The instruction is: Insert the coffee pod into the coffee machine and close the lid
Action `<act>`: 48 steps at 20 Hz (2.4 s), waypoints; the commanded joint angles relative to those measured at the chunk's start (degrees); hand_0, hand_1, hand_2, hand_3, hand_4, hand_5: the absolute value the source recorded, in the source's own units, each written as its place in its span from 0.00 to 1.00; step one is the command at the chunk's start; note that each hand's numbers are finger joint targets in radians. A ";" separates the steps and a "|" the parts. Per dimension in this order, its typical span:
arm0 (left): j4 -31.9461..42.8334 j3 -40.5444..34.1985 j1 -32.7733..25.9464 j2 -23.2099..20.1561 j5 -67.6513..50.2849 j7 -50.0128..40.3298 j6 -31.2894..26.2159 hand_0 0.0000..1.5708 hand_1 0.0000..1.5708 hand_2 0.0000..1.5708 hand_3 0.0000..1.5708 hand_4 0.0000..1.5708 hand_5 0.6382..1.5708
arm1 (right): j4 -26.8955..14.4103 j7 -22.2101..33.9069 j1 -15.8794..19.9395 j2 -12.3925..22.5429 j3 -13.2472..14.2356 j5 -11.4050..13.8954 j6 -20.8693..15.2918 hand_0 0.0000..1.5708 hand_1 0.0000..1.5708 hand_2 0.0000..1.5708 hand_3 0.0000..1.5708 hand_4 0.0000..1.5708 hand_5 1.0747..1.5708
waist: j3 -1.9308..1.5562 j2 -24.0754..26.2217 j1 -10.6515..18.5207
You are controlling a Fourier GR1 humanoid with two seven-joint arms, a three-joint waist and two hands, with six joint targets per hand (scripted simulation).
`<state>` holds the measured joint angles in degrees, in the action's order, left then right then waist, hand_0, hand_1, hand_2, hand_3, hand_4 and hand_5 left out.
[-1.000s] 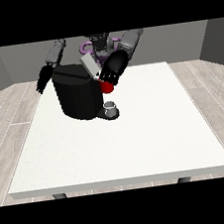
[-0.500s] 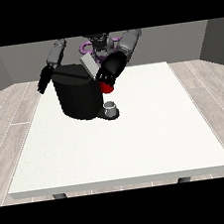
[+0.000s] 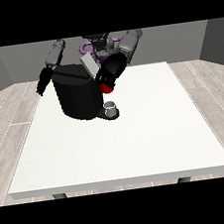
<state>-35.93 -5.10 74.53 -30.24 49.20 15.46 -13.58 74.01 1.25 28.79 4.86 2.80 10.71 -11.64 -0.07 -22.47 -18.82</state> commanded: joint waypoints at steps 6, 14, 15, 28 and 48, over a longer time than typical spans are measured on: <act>1.27 0.09 3.19 -2.87 3.00 -0.51 2.10 0.00 0.00 0.43 0.34 0.00 1.00 | 0.17 2.35 3.01 -0.39 -0.44 0.82 -0.71 0.00 0.00 0.00 0.00 0.13 1.00 | 0.05 -1.83 -1.18; 2.32 1.06 0.35 0.20 4.06 -1.09 2.84 0.00 0.00 0.31 0.24 0.00 1.00 | 0.01 4.09 1.56 -0.03 -0.54 0.46 0.55 0.00 0.00 0.00 0.00 0.11 1.00 | 0.06 1.98 -0.77; 0.58 1.16 1.86 1.09 3.86 -1.41 2.93 0.00 0.00 0.27 0.21 0.00 1.00 | -3.13 -0.07 2.02 -0.86 1.04 -0.19 -1.02 0.00 0.00 0.00 0.00 0.06 1.00 | 0.03 -0.11 1.16; -0.55 -1.26 -14.44 10.93 -2.06 -1.49 1.80 0.00 0.00 0.18 0.00 0.00 1.00 | -6.91 -3.39 -13.16 -1.55 1.76 -1.55 0.23 0.00 0.00 0.00 0.00 0.00 1.00 | 0.08 18.14 9.95; -1.52 -16.34 -42.14 30.12 -27.65 1.27 -0.76 0.00 0.00 0.00 0.00 0.27 1.00 | 0.46 -0.28 -16.60 1.51 0.64 -6.17 9.52 0.00 0.00 0.00 0.00 0.04 1.00 | 0.07 40.63 23.84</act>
<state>-35.88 -21.18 33.65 -1.90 23.50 19.58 -15.50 71.95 -1.41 10.06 5.00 4.71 4.72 -4.67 0.02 16.63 4.52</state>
